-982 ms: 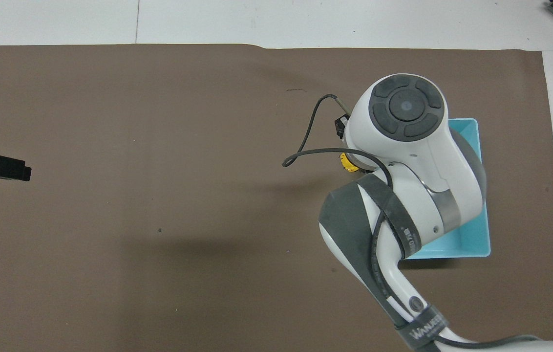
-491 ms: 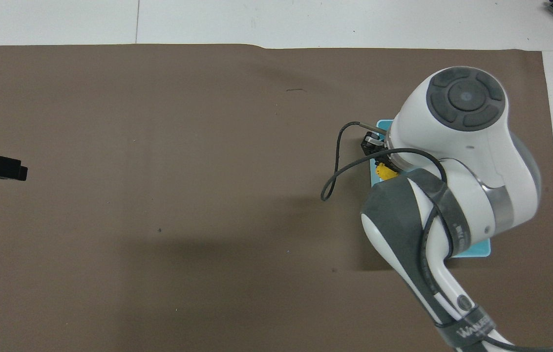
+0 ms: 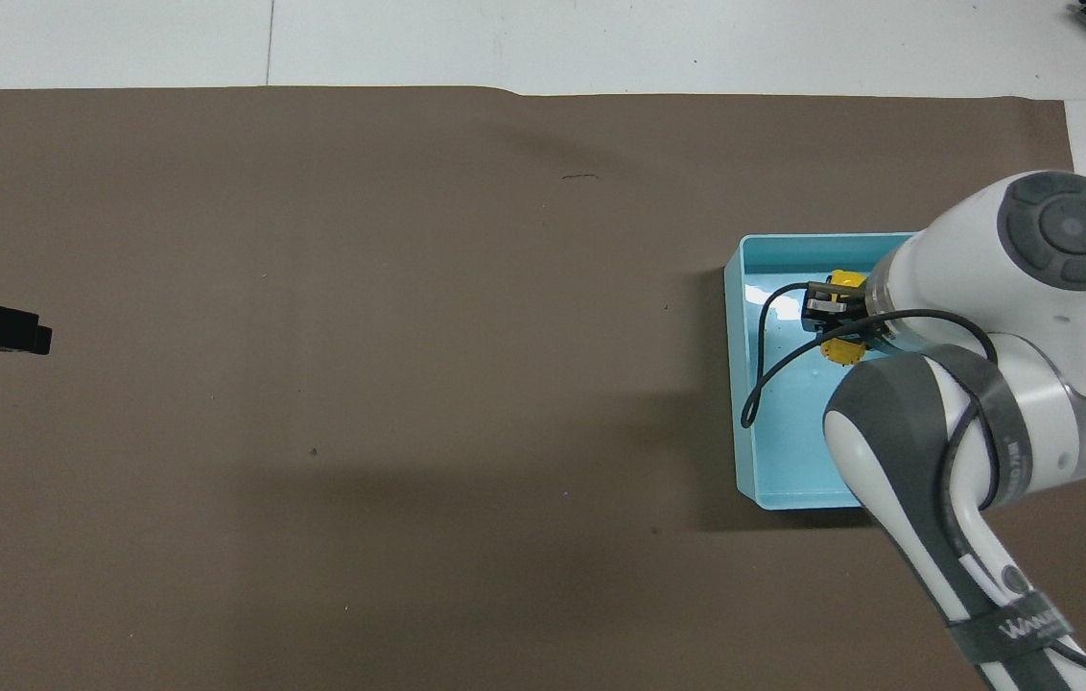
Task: Wind up and store yellow beetle car
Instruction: 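Lower the car into the blue bin and open the right gripper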
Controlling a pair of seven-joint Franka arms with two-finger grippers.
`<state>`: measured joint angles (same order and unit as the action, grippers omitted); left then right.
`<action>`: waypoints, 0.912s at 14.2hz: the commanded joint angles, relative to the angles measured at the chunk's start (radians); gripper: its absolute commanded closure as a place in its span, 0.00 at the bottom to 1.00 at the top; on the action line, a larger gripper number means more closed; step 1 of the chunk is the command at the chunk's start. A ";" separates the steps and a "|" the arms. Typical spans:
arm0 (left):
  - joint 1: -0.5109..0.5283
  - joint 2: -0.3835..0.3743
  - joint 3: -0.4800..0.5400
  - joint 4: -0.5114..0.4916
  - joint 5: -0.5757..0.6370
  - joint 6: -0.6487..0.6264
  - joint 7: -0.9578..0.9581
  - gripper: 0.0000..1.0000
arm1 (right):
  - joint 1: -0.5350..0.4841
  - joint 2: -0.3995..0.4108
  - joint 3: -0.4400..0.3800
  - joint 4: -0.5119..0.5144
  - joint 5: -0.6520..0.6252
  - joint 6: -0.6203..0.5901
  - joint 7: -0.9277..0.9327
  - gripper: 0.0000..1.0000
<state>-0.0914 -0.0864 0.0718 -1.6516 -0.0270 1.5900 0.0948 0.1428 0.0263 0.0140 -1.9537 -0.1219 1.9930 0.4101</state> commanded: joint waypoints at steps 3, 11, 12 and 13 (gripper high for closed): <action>0.004 0.001 -0.003 0.018 0.016 -0.053 -0.009 0.00 | -0.095 -0.146 0.007 -0.275 0.068 0.223 -0.291 1.00; 0.005 -0.001 -0.003 0.012 0.019 -0.039 -0.069 0.00 | -0.089 -0.140 0.007 -0.416 0.070 0.395 -0.402 1.00; 0.005 -0.001 -0.003 0.012 0.019 -0.041 -0.070 0.00 | -0.088 -0.137 0.006 -0.448 0.070 0.441 -0.402 1.00; 0.009 -0.001 -0.001 0.015 0.018 -0.048 -0.073 0.00 | -0.085 -0.137 0.007 -0.470 0.070 0.469 -0.404 1.00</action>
<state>-0.0913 -0.0868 0.0730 -1.6516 -0.0263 1.5700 0.0347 0.0602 -0.0959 0.0162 -2.3602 -0.0802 2.3912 0.0469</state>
